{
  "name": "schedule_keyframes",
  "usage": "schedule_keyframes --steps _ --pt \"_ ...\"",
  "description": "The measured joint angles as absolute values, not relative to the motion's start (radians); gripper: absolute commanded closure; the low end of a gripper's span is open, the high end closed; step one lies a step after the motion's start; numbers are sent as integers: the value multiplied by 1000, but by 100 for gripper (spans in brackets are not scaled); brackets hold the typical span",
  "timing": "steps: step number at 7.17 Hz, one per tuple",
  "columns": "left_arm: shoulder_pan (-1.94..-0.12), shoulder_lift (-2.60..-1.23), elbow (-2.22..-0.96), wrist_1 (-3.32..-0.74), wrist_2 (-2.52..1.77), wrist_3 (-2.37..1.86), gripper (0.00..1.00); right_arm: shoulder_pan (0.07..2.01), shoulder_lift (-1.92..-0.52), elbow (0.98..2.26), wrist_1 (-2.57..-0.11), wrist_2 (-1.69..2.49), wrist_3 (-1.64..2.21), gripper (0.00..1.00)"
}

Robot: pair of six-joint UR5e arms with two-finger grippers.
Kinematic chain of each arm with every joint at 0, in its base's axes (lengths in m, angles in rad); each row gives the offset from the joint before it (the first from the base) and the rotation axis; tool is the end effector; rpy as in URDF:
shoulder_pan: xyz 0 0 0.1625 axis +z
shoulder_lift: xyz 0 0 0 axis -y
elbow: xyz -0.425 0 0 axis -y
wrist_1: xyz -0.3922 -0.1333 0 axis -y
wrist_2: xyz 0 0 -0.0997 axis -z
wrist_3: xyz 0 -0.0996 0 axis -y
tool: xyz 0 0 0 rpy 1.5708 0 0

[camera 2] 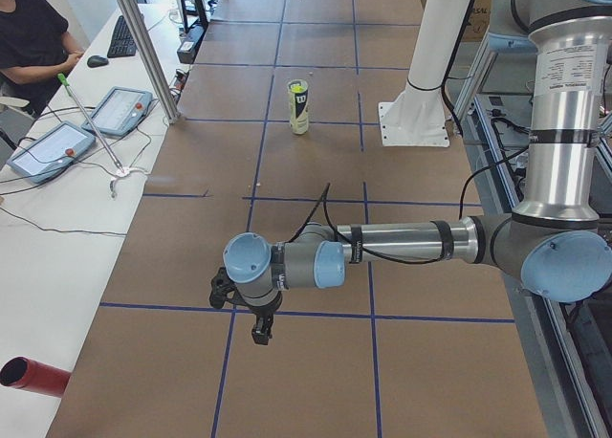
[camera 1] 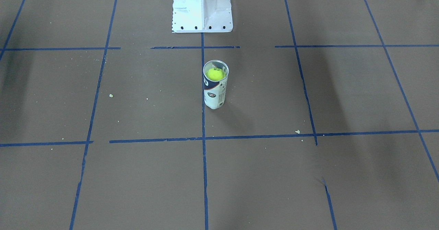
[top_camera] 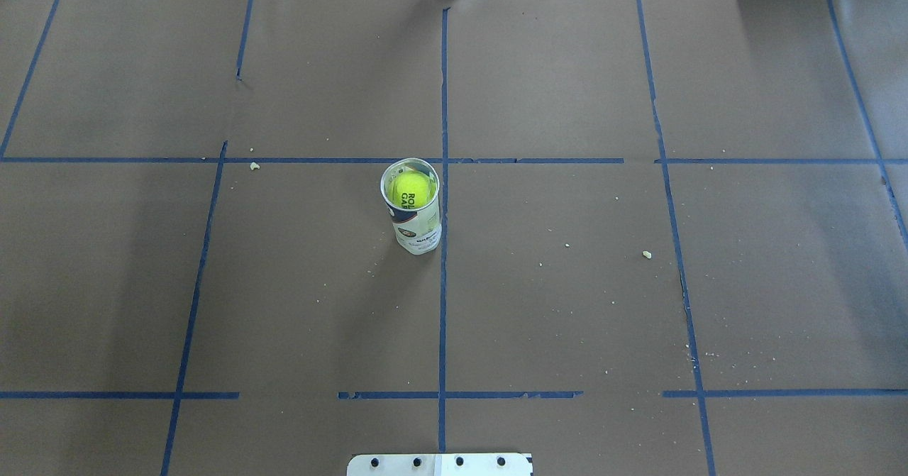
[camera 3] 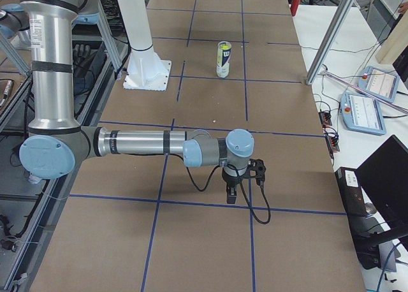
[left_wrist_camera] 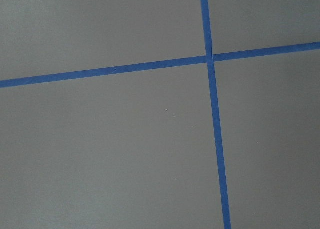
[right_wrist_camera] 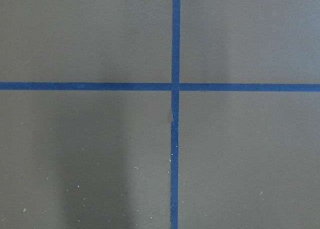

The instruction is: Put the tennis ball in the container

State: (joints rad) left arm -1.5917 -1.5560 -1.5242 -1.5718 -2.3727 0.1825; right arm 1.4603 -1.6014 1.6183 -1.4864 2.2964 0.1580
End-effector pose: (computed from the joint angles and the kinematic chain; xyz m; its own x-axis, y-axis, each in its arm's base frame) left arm -0.0717 -0.4791 0.6867 0.6865 0.1242 -0.7164 -0.1055 0.9919 0.0708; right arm 0.0132 -0.4903 0.6447 0.7442 0.0083 0.6679 -0.0075 1.0000 -0.0040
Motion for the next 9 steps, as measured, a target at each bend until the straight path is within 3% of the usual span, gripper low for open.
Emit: schedule_keyframes --steps 9 --pt "-1595 -1565 -1580 -1565 -2376 181 0 1460 -1601 1618 -1486 2296 158 0"
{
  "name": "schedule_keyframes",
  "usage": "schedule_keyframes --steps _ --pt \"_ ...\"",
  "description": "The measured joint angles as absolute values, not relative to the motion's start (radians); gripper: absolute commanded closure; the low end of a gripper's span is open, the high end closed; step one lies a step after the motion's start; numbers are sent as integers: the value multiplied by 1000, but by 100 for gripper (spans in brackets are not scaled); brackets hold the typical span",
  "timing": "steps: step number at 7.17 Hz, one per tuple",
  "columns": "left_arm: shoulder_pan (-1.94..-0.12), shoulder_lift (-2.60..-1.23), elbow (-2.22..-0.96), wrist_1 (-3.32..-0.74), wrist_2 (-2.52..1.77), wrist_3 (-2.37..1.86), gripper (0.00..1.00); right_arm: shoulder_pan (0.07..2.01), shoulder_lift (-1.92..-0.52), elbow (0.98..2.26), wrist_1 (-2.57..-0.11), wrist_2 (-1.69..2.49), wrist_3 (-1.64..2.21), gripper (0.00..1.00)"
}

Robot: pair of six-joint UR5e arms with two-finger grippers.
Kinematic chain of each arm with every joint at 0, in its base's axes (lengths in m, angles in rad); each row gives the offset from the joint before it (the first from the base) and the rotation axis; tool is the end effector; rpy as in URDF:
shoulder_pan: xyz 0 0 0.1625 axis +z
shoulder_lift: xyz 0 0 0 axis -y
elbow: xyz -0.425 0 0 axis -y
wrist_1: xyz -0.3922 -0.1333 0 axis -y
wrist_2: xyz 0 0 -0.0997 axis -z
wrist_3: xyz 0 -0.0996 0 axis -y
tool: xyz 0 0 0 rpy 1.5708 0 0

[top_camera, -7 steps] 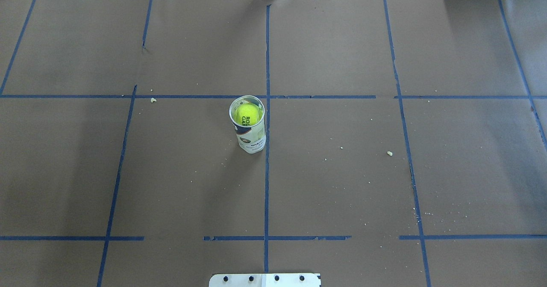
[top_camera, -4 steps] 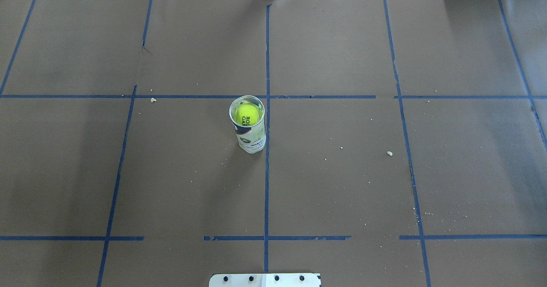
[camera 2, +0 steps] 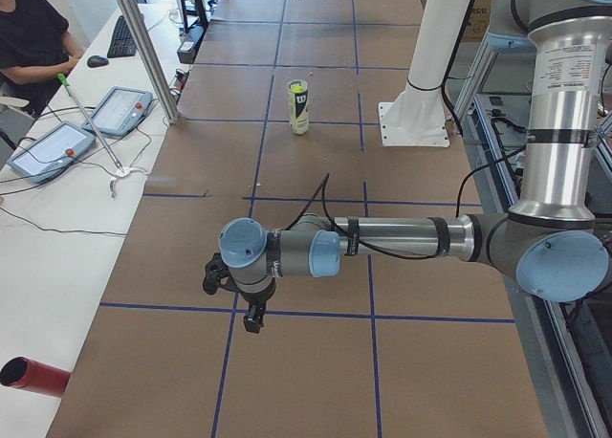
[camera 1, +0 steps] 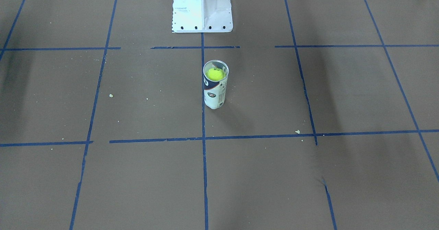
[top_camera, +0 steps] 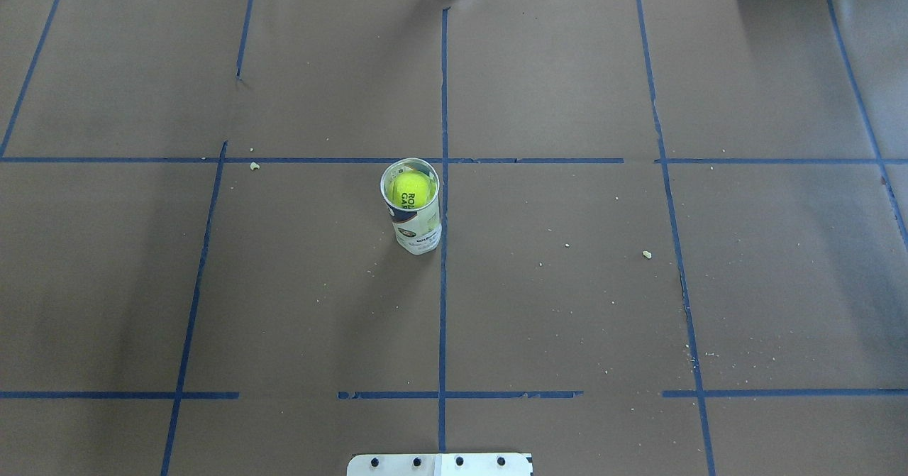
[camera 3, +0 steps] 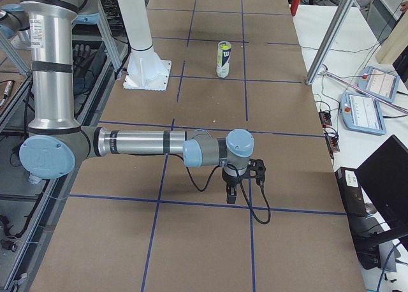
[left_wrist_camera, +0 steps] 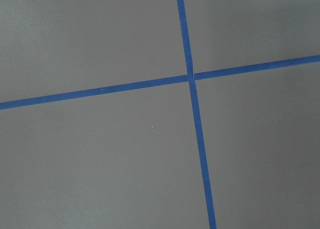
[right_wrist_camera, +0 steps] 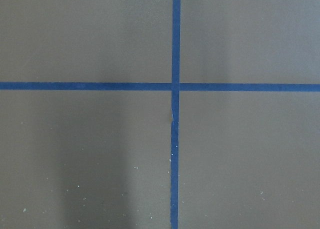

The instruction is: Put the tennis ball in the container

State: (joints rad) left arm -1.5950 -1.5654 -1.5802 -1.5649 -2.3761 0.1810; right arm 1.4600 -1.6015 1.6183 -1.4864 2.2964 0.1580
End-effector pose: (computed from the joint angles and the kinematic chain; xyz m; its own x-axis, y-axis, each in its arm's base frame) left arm -0.0733 -0.4878 0.6551 0.6857 0.1621 -0.7096 -0.1009 0.9866 0.1279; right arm 0.0131 -0.4903 0.6448 0.7442 0.0081 0.6679 -0.0072 1.0000 -0.0041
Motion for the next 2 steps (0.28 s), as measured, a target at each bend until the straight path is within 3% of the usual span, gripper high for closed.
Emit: schedule_keyframes --steps 2 --pt "-1602 -1557 -1597 -1562 -2375 181 0 1460 -1602 1618 -1486 2296 158 0"
